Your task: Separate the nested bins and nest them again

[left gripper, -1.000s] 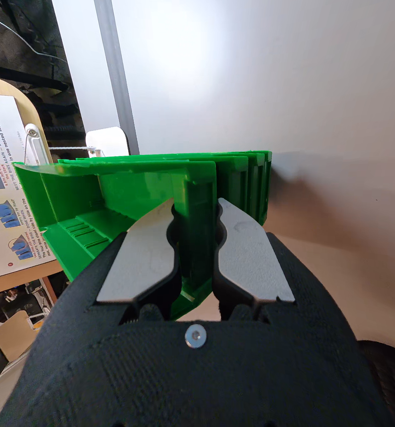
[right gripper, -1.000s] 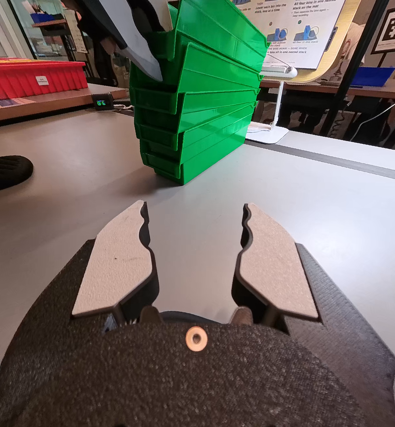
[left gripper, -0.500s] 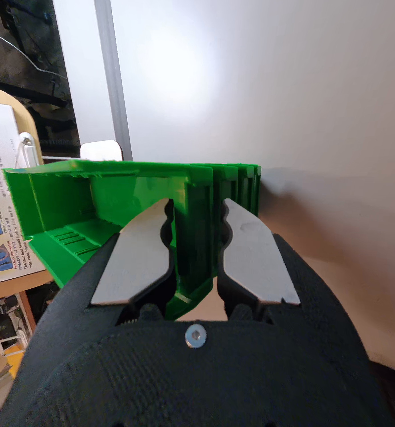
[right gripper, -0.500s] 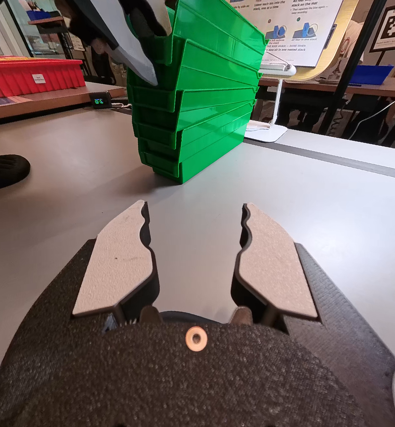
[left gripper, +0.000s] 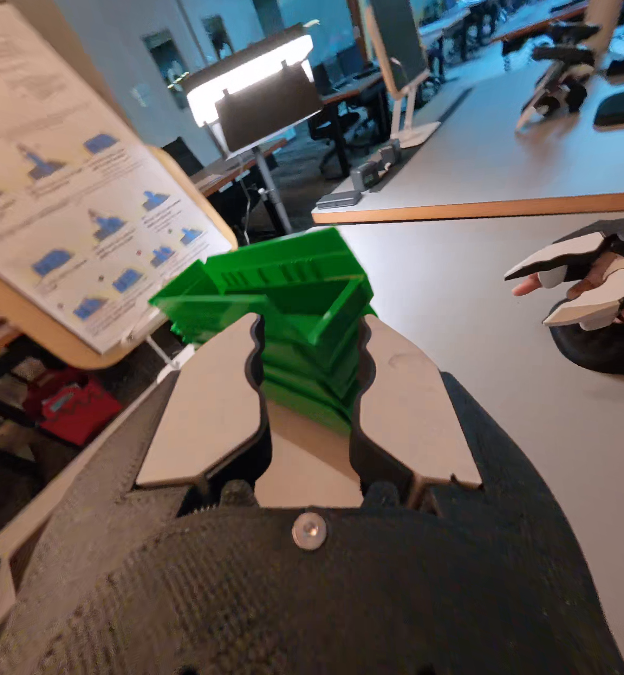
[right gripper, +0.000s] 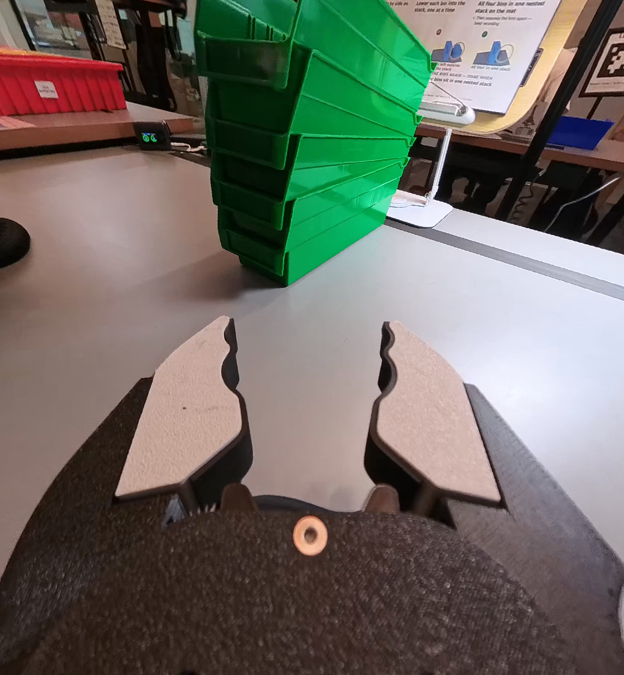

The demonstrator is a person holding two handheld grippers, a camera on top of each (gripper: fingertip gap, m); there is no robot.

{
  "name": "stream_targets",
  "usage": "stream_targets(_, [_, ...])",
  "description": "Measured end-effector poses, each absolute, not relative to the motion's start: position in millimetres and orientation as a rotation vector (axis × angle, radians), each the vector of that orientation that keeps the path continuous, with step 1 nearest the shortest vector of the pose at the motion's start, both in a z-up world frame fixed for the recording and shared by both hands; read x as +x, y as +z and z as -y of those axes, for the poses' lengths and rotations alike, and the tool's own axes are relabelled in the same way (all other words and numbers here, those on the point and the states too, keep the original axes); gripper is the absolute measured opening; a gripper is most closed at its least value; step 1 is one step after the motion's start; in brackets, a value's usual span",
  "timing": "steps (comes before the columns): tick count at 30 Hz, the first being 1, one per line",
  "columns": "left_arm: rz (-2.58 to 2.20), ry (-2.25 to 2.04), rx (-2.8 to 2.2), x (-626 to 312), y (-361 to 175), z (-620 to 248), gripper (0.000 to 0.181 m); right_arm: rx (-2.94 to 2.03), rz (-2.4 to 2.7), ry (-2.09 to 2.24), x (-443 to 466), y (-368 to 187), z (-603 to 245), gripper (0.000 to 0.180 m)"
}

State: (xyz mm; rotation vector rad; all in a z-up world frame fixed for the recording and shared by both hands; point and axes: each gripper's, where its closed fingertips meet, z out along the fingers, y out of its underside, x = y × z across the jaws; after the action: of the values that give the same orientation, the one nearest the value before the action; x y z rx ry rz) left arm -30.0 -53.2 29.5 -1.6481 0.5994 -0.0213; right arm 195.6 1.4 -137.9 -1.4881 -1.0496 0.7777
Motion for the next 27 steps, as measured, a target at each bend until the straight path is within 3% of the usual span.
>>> stream_targets(6, [-0.364,-0.076,-1.707,-83.1,-54.1,85.0,0.05,-1.479,1.133,0.759,174.1,-139.0,7.9,0.071])
stream_targets(11, [-0.261,-0.125,-1.717,-99.1,-117.7,93.9,0.053,-1.438,1.191,0.681,145.0,-137.5,1.7,0.057])
stream_targets(16, [-0.296,-0.061,-1.709,-97.8,-131.2,87.5,0.057,-1.393,1.131,0.743,109.9,-139.5,-17.5,0.045])
stream_targets(27, [-0.332,-0.007,-1.742,-90.7,-152.9,82.0,0.059,-1.371,1.15,0.667,107.3,-154.6,-25.2,0.043])
